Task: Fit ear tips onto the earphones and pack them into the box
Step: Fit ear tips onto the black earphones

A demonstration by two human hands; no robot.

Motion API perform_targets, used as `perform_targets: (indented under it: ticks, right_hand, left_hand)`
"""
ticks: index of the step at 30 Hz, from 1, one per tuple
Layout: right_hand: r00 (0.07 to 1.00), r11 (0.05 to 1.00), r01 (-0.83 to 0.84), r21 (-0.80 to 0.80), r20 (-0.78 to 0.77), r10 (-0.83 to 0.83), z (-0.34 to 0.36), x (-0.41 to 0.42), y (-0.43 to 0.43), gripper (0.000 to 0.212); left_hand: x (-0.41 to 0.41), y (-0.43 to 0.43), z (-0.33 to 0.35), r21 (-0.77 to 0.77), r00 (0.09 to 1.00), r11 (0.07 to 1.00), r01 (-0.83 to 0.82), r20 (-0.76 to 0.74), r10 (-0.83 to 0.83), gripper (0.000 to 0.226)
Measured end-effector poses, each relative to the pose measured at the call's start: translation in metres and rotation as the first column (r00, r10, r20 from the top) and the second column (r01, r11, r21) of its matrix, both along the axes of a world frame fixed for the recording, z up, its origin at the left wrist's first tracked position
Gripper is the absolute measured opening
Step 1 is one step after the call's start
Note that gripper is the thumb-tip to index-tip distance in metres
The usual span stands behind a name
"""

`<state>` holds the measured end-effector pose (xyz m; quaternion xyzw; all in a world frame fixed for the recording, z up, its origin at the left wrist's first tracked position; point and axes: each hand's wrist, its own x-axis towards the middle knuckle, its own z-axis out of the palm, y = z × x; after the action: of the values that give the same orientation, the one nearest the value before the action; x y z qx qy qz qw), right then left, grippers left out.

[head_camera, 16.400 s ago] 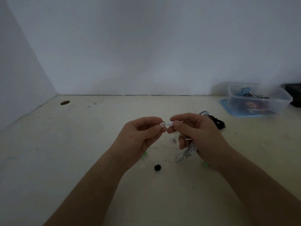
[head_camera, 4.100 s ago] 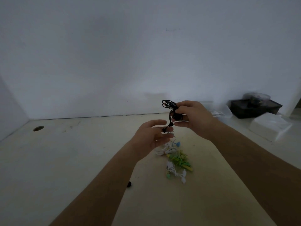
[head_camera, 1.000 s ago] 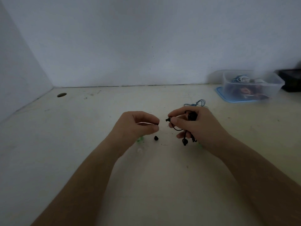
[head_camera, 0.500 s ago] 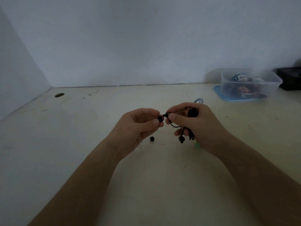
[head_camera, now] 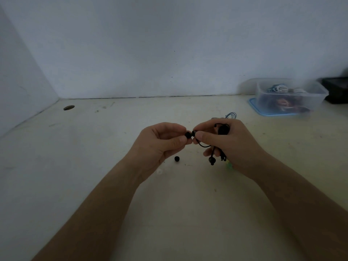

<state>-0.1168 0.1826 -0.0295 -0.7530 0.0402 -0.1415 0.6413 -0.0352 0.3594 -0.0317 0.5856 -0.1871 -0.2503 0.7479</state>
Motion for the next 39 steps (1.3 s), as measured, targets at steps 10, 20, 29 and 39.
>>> perform_targets:
  ticks: [10,20,29,39]
  right_hand:
    - [1.0,1.0,-0.016,-0.014,0.005,0.017,-0.0029,0.0007,-0.0027,0.009]
    - [1.0,1.0,-0.024,-0.012,0.009,0.024,-0.0024,0.0001,-0.0037,0.009]
    - [0.996,0.994,-0.094,-0.051,0.004,0.094,-0.0026,-0.0002,-0.0075,0.012]
    - [0.99,0.989,-0.14,-0.052,0.02,0.141,-0.0043,-0.0004,-0.0093,0.011]
  left_hand:
    - [-0.0009,-0.0004,-0.0001,0.029,0.998,0.999,-0.018,0.053,0.016,0.021]
    - [-0.0019,0.0003,0.001,0.054,0.997,0.998,-0.007,0.078,0.002,0.017]
    - [-0.0037,0.0005,0.0019,0.042,0.995,0.999,0.011,0.096,-0.015,0.014]
    - [-0.0036,-0.0005,-0.0011,0.037,0.994,0.999,0.021,0.106,-0.024,0.014]
